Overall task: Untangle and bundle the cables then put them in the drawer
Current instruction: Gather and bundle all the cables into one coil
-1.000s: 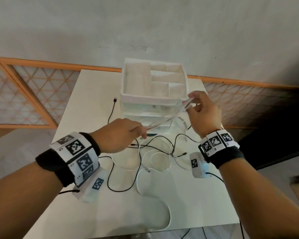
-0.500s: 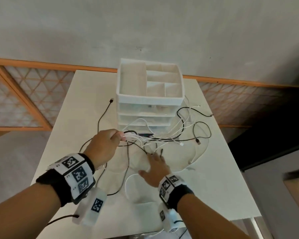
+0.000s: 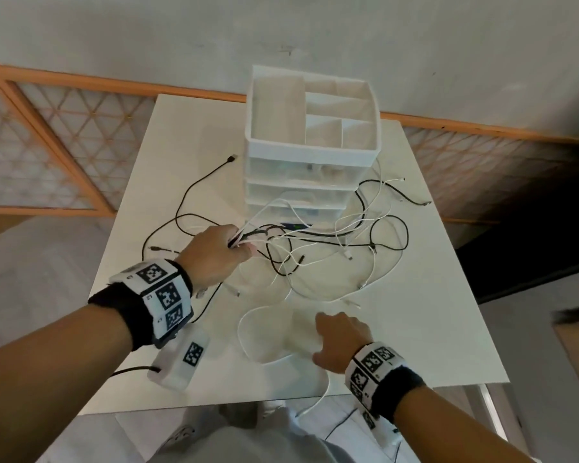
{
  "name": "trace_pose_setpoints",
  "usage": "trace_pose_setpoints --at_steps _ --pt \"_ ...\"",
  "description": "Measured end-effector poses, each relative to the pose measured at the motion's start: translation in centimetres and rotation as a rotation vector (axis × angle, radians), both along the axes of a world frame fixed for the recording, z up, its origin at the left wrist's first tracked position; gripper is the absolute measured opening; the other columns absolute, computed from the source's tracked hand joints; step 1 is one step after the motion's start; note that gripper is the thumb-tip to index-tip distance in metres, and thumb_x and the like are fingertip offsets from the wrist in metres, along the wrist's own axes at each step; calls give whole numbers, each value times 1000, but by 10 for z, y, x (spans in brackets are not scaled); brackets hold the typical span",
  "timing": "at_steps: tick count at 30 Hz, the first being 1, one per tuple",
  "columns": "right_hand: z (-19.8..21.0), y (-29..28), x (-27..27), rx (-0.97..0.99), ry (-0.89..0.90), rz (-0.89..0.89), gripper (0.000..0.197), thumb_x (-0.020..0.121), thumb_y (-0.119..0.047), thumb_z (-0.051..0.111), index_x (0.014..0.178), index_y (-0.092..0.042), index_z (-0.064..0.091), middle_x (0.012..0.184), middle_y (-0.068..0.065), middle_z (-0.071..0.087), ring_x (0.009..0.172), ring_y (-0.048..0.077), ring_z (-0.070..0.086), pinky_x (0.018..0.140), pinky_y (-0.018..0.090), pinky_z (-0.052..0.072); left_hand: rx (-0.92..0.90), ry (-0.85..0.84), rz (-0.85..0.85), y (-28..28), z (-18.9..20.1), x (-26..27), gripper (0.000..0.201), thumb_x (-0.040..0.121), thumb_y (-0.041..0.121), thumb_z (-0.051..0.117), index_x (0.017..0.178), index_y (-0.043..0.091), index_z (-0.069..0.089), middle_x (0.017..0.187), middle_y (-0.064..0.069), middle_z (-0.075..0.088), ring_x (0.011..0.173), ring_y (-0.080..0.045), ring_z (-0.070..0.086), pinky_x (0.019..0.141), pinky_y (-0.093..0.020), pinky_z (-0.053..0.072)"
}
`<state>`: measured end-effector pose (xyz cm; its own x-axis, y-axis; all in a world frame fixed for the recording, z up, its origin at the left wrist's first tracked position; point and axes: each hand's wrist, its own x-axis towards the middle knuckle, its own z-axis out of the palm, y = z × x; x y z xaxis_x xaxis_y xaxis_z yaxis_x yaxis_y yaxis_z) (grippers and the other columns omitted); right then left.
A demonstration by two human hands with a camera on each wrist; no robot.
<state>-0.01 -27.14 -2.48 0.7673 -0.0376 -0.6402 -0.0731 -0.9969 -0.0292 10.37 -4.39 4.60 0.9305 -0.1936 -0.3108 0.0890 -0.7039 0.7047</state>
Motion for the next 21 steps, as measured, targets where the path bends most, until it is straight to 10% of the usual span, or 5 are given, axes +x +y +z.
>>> trace_pose_setpoints --at_steps 9,16,21 --pt "-4 -22 20 180 -379 -240 11 80 -27 63 84 -17 62 89 6 70 83 31 63 70 31 47 64 61 77 8 -15 -6 36 98 37 51 74 11 45 72 -3 50 66 -22 46 60 -34 32" --pt "98 -6 58 904 -687 -304 19 92 -6 62 90 -24 68 76 1 73 47 20 64 48 28 49 -625 130 152 -11 26 -10 20 104 25 47 101 8 56 91 3 77 46 -7 44 43 -21 35" --pt "160 14 92 1234 -905 -479 30 96 2 54 84 -19 71 84 0 71 38 14 48 40 20 36 -668 168 -33 -36 38 -6 20 106 29 43 92 14 44 77 -6 68 48 -9 33 49 -28 24"
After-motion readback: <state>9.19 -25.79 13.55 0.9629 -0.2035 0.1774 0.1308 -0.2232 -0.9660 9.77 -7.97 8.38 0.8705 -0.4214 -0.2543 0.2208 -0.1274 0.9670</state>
